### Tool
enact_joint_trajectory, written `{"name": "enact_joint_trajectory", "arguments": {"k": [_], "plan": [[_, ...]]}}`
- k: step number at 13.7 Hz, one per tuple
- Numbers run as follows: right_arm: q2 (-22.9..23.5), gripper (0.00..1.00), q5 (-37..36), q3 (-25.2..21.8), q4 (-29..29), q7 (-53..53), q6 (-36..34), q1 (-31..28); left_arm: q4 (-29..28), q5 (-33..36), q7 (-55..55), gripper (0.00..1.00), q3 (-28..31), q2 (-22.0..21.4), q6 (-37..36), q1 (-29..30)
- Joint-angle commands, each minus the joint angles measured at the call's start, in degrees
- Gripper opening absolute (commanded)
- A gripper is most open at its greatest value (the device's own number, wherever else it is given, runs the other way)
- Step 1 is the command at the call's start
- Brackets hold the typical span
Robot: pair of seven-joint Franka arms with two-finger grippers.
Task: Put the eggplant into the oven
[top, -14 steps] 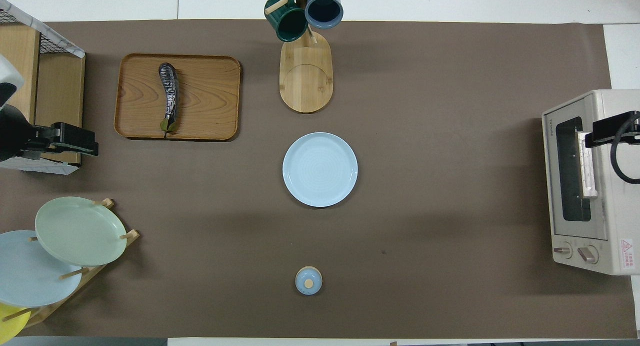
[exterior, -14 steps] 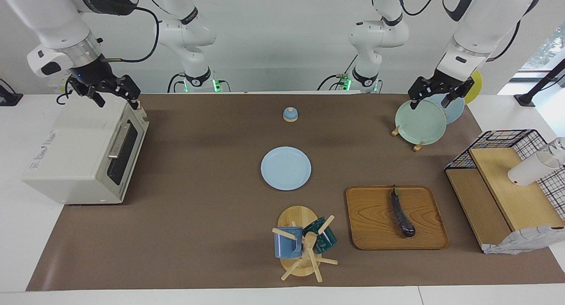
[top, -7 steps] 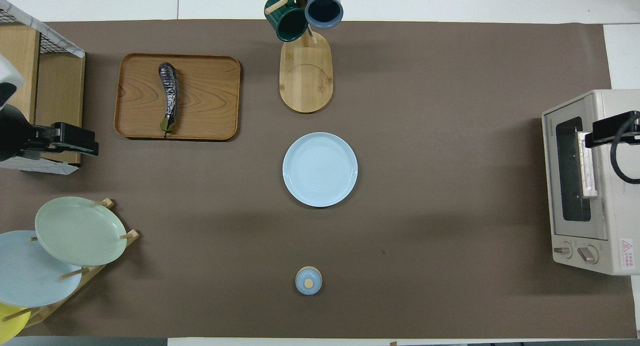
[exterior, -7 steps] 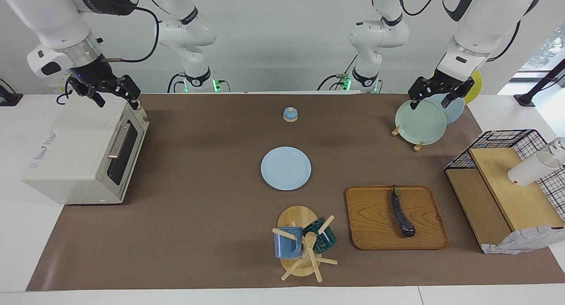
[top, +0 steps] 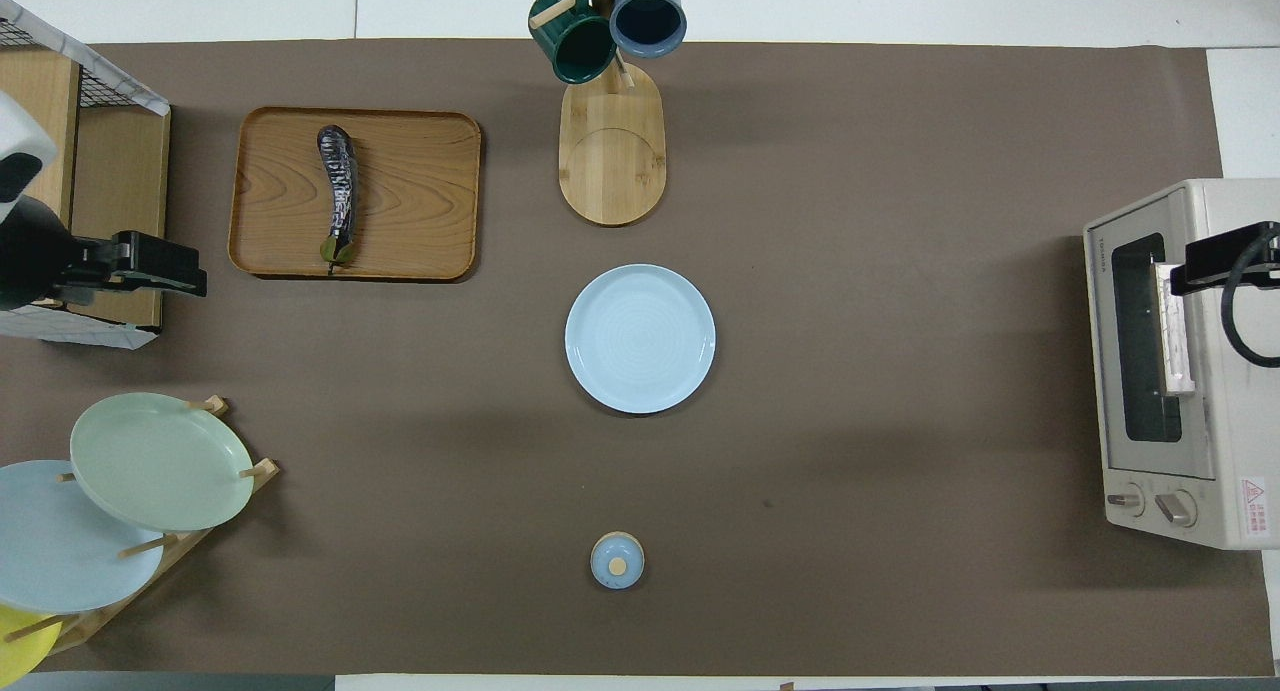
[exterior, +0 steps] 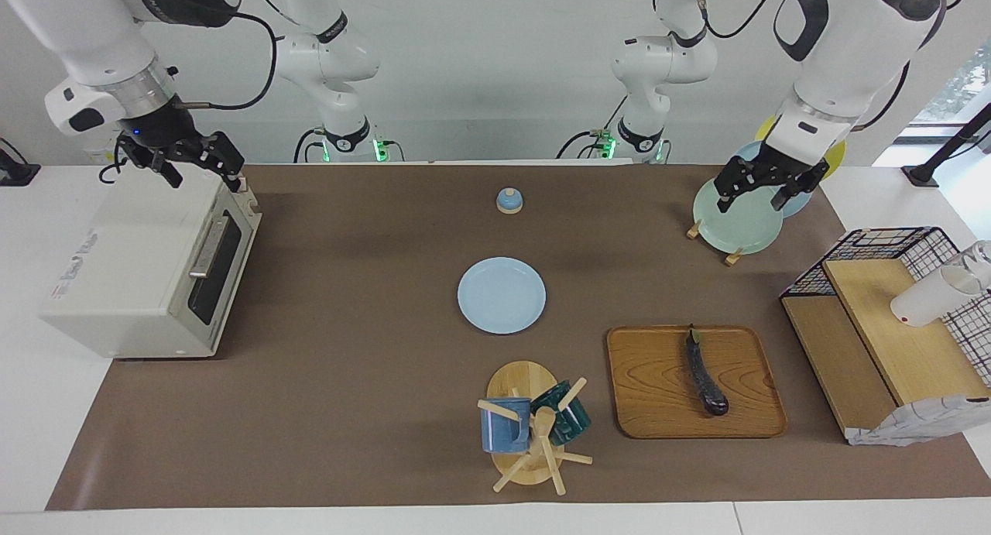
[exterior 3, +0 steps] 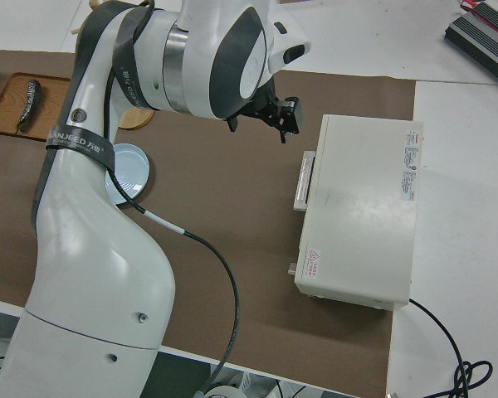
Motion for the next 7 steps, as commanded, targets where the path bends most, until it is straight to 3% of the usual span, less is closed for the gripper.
{"name": "enact_joint_trajectory", "arguments": {"k": [1,4,5,7], "plan": [[-0.7,1.0,1.3,0.0,-1.2,-1.0,-0.9,-1.1,3.3,-0.8,-0.1,1.0,0.2,8.8,4.4,-0.2],[-2.5,0.0,0.7,0.0,-5.5,-8.1,3.8,-0.8,4.5,-0.6,1.2,1.0,0.2,15.8,10.6,0.0],[-3.2,0.0,-0.7,0.0,-7.9,-9.0,5.3,-0.2,4.3,-0.6,1.3,1.0,0.2,17.5,13.9,-0.1],[-6.9,0.0,-5.7,0.4,-17.3,-9.3,14.8,0.2,4.5,-0.2,1.4,1.0,0.2,22.1,18.3,-0.4]]}}
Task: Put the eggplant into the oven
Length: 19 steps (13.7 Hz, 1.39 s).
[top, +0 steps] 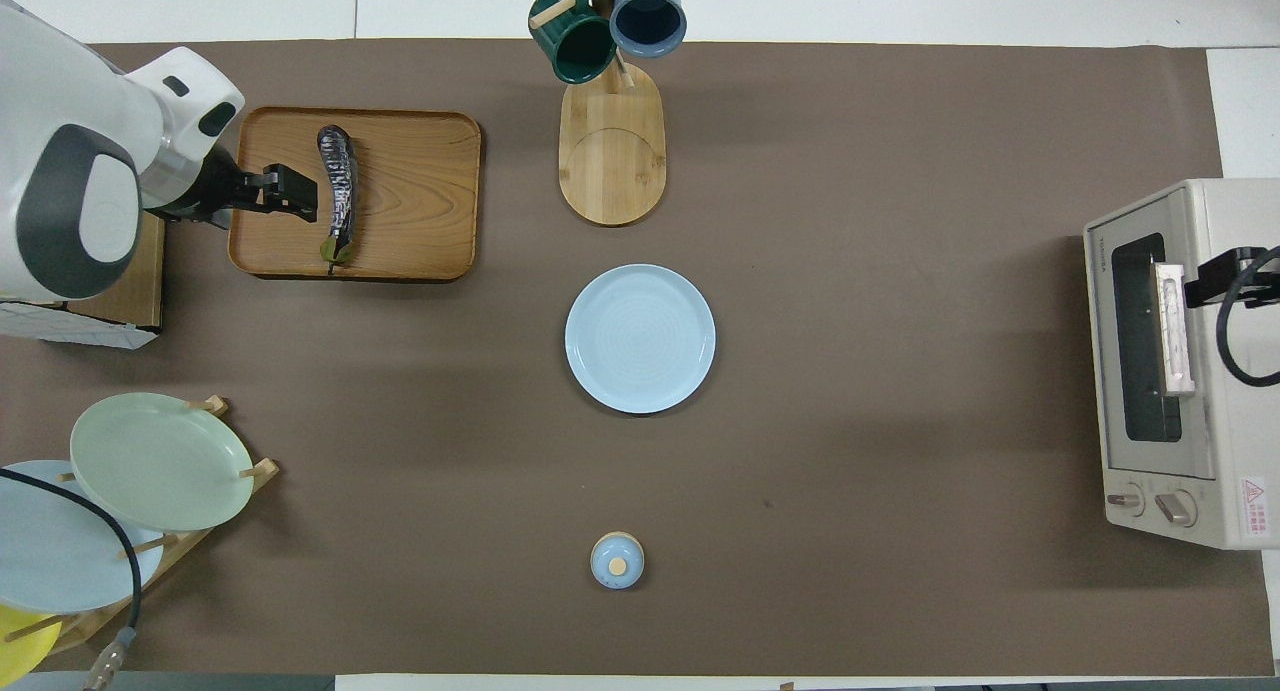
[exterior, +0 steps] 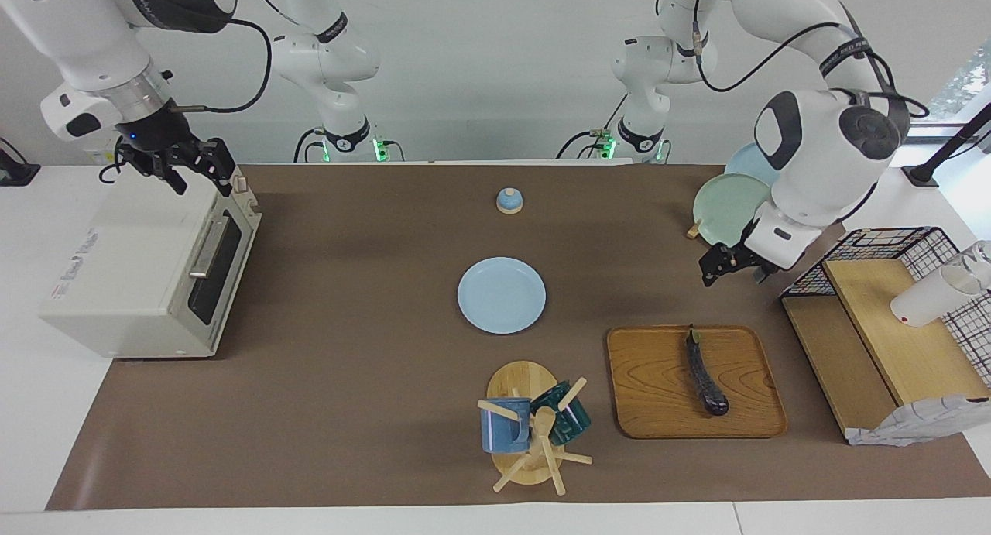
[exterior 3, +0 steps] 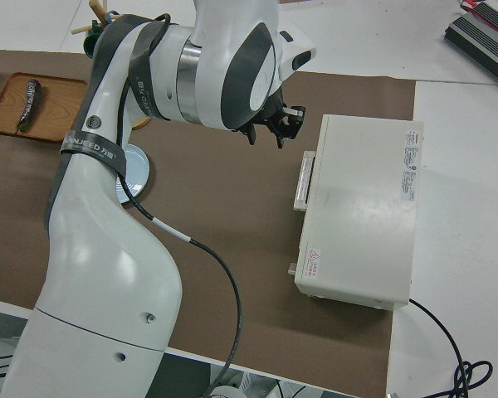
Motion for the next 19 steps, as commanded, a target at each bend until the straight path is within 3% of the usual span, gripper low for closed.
{"name": "enact_joint_trajectory", "arguments": {"k": [1,5,11,12,16,19], "plan": [[-6.2,0.0,-4.8,0.6,-12.8,-1.9,9.9,0.0,2.9,-0.2,1.5,1.0,0.2,6.9,4.7,-0.4],[-5.0,0.0,-7.4,0.6,-15.9,-2.3,13.7,-0.7,4.4,-0.1,5.5,1.0,0.1,12.1,12.5,-0.9],[-3.2,0.0,-8.7,0.6,-18.7,-5.5,15.9,-2.7,1.1,-0.1,10.2,0.94,0.2,12.0,15.5,-1.6],[-3.2,0.0,-8.7,0.6,-19.6,-5.7,17.3,-2.9,0.9,-0.1,10.2,0.88,0.2,12.0,15.5,-1.6],[-2.3,0.0,-8.8,0.6,-20.3,-8.5,18.3,-3.7,0.2,-0.1,10.2,0.46,0.2,11.7,15.8,-1.6],[-2.2,0.0,-8.6,0.6,-21.7,-6.3,19.6,-3.1,-0.3,-0.1,10.2,0.33,0.2,11.5,16.1,-1.7]]}}
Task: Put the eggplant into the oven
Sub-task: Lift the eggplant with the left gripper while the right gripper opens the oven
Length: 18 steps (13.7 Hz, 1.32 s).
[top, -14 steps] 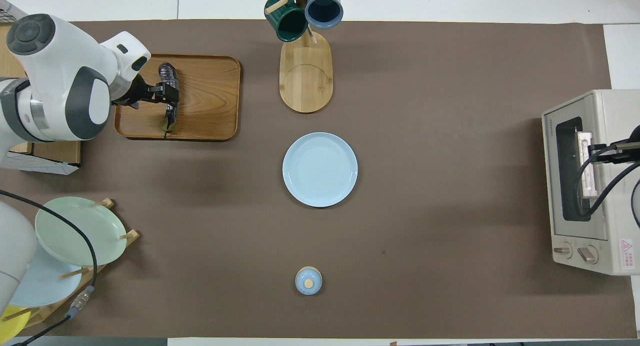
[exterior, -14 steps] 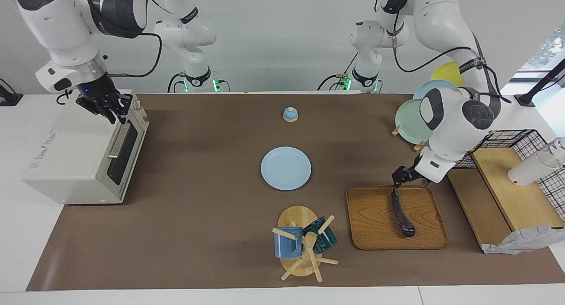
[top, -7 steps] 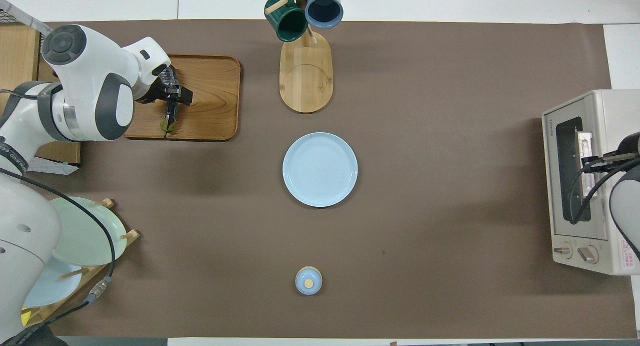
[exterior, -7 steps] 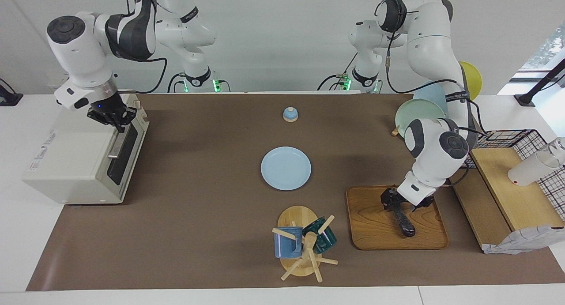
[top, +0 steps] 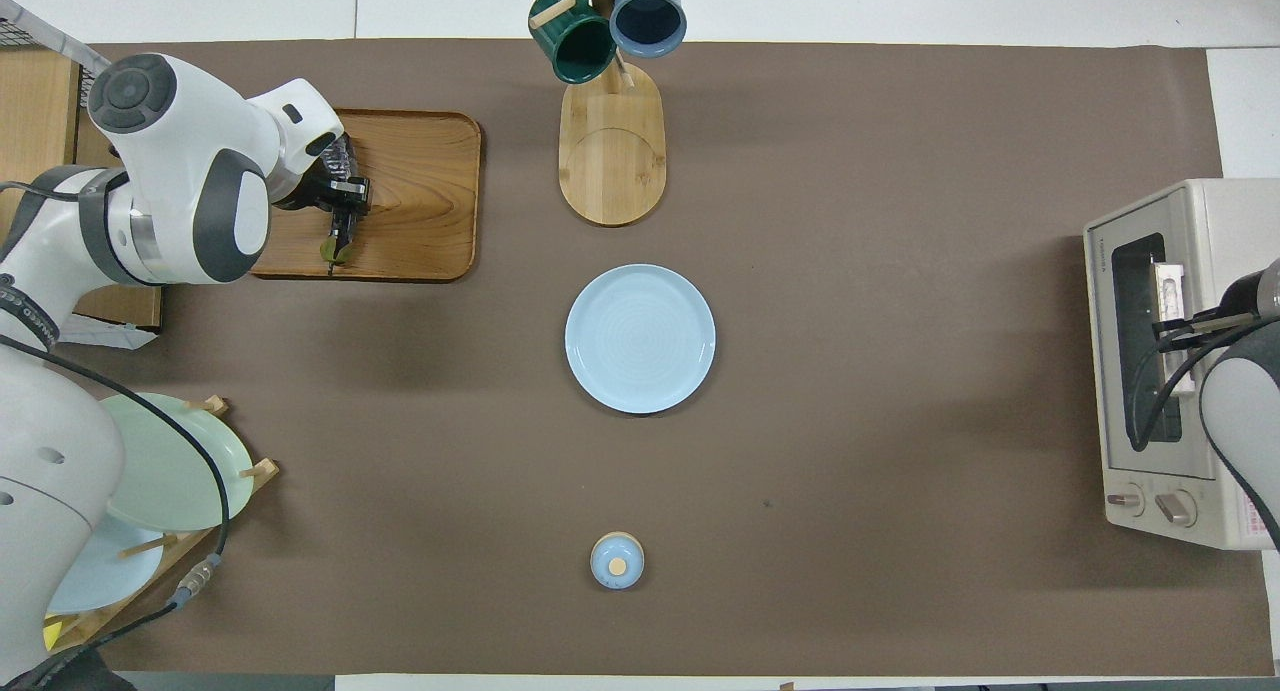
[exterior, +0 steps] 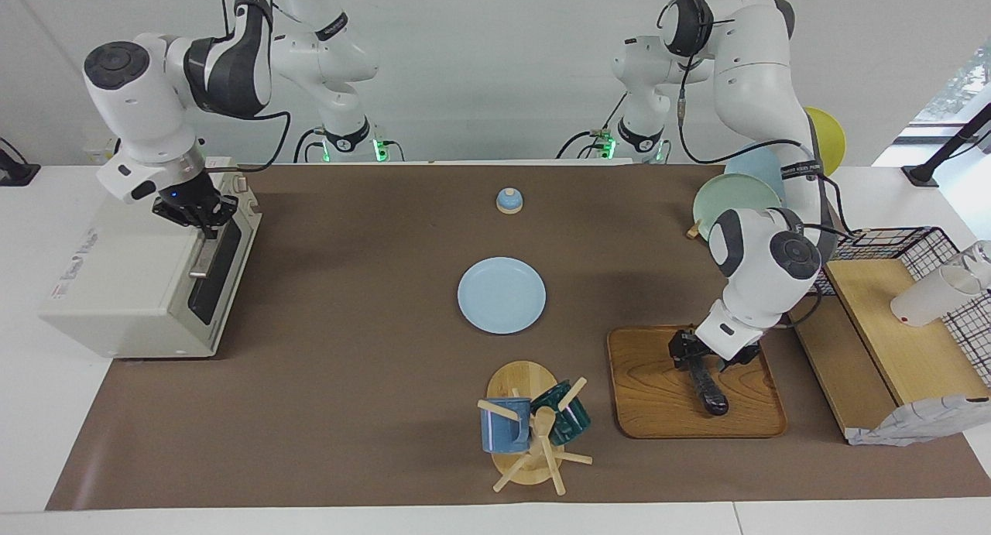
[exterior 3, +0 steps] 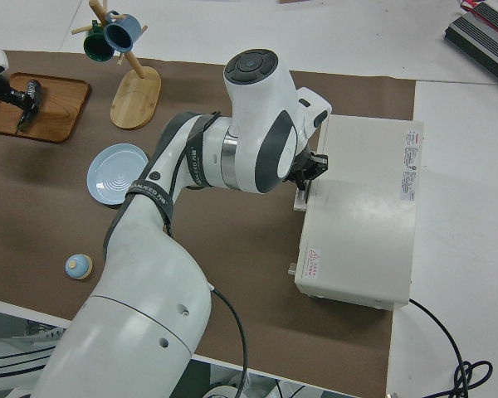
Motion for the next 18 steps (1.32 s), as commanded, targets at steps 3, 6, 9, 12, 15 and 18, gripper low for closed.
{"name": "enact_joint_trajectory", "arguments": {"k": [3,6,9,12,15,18], "plan": [[-0.3,0.0,0.1,0.6,-4.8,2.6,5.1,0.5,-1.2,-0.1,1.1,0.0,0.6,-0.9,0.9,-0.3],[0.7,0.0,3.8,0.6,-5.3,3.7,5.4,2.7,1.0,-2.7,-0.3,0.0,0.2,-2.7,-3.0,-0.4],[4.1,0.0,5.3,0.6,-8.2,3.8,13.7,3.7,0.6,-5.3,-3.9,0.0,0.1,-9.2,-10.2,-1.0],[6.3,0.0,5.3,0.6,-9.3,4.0,18.2,4.9,-0.2,-5.3,-12.7,0.0,0.0,-15.1,-17.7,-5.8],[10.1,0.0,5.4,0.6,-10.6,5.9,24.1,4.9,-2.5,-5.5,-20.5,0.0,0.0,-18.6,-20.4,-12.1],[13.7,0.0,5.9,0.7,-10.5,11.1,26.8,8.3,-9.9,-7.5,-26.9,0.0,0.0,-21.5,-14.0,-20.0]]}}
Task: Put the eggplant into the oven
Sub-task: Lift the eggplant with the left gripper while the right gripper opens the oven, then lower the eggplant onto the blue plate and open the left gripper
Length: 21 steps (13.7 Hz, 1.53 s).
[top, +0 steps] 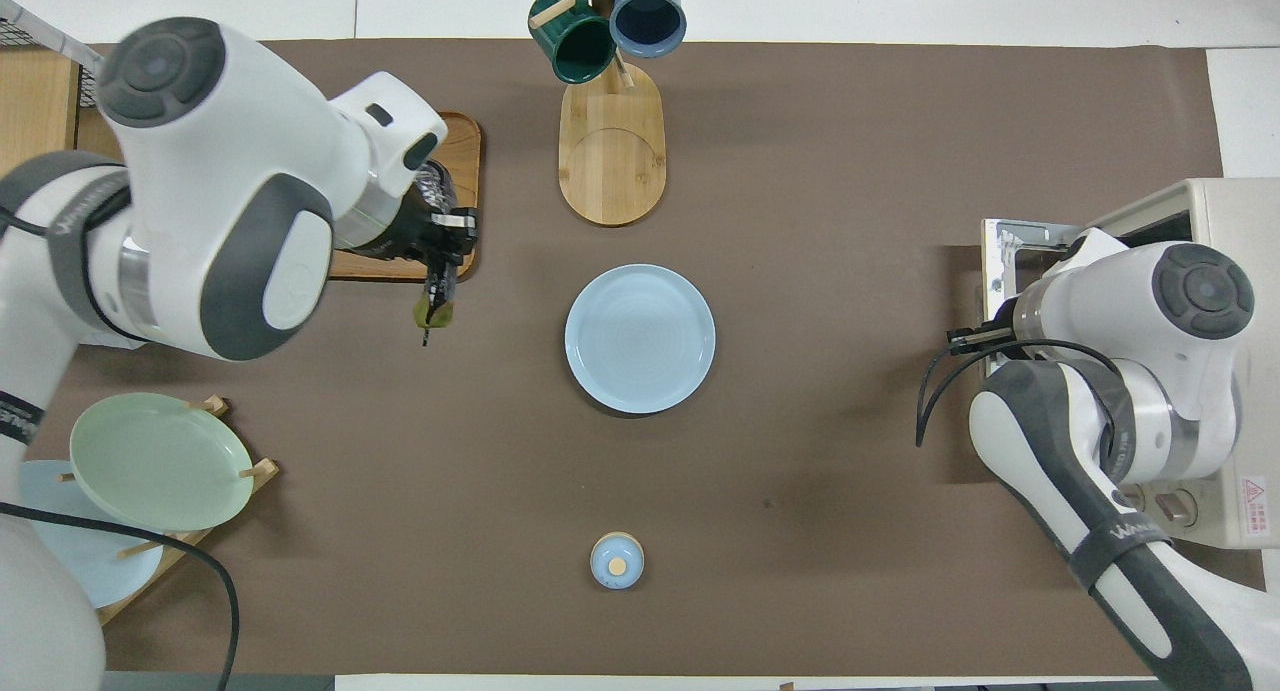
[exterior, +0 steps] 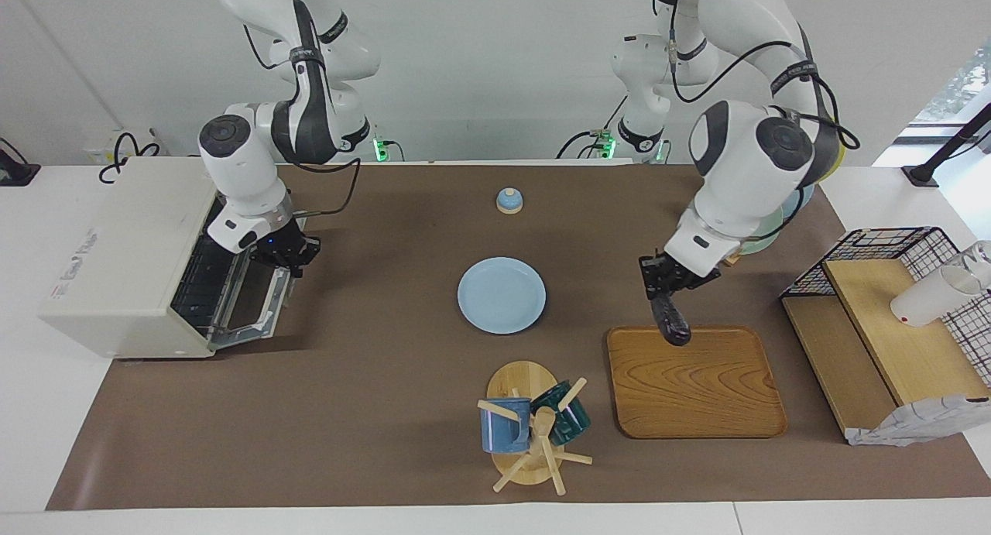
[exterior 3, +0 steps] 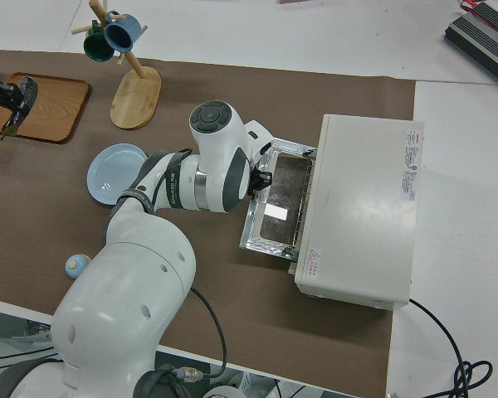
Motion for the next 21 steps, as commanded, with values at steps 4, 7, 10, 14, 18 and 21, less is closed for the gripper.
{"name": "enact_joint_trajectory", "arguments": {"k": [4,7,10,14,18,21], "plan": [[3.8,0.0,-2.1,-1.8,2.3,5.7,3.2,4.2,-17.0,-1.7,-12.2,0.0,1.2,-1.1,23.1,-16.7],[3.4,0.0,-2.1,-1.8,2.7,9.7,-0.1,8.9,-16.9,-1.6,-13.2,0.0,1.2,3.1,27.1,-18.1],[3.7,0.0,-2.1,-1.8,4.8,13.9,-0.8,11.3,-16.8,-1.6,-13.3,0.0,1.2,4.8,29.5,-18.6],[4.1,0.0,-2.0,-1.8,6.6,14.3,-3.5,12.4,-16.3,-1.6,-12.9,1.0,1.6,4.6,28.4,-17.8],[4.1,0.14,-1.7,-0.5,6.8,14.8,-3.0,12.5,-9.2,-1.5,-6.1,1.0,1.7,0.5,14.3,-6.6],[4.5,0.18,4.4,0.5,12.6,15.2,-8.4,12.3,-1.6,-1.6,-0.9,1.0,1.6,-0.1,4.4,1.7]]}}
